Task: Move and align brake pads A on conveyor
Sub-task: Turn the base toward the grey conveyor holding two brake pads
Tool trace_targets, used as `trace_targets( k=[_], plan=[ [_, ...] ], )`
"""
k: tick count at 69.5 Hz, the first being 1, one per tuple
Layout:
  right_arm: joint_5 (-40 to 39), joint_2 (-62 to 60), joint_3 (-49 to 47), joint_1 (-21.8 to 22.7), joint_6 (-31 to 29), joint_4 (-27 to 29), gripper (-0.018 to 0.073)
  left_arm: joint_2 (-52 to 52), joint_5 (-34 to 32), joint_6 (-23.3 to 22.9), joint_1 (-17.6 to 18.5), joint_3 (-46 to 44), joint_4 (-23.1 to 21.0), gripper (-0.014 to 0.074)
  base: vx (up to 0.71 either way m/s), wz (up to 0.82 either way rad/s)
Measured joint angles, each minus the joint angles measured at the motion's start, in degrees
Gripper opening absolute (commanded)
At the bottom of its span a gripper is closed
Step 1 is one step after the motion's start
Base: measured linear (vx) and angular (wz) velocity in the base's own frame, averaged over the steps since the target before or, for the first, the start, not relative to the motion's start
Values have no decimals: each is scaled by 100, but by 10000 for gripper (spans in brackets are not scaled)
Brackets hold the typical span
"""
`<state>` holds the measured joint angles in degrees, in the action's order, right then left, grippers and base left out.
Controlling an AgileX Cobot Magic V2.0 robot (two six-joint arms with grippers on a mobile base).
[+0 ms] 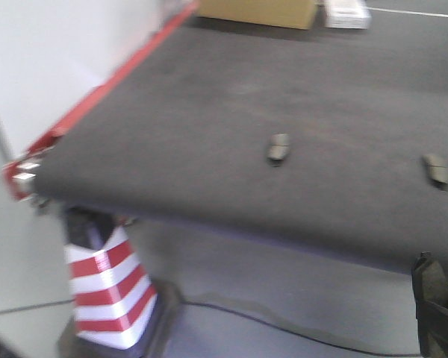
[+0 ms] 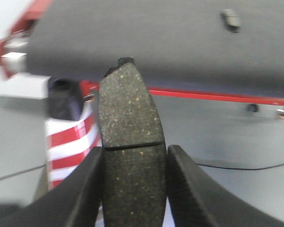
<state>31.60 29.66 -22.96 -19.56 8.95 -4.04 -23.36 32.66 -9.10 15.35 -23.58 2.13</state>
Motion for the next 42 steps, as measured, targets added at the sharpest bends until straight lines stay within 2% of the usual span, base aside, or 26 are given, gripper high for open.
trace_targets(
  k=[22,42],
  plan=[
    [13,0,0,0,0,0,99,0,0,0,0,0,0,209,20,-62],
    [26,0,0,0,0,0,99,0,0,0,0,0,0,209,20,-41]
  ],
)
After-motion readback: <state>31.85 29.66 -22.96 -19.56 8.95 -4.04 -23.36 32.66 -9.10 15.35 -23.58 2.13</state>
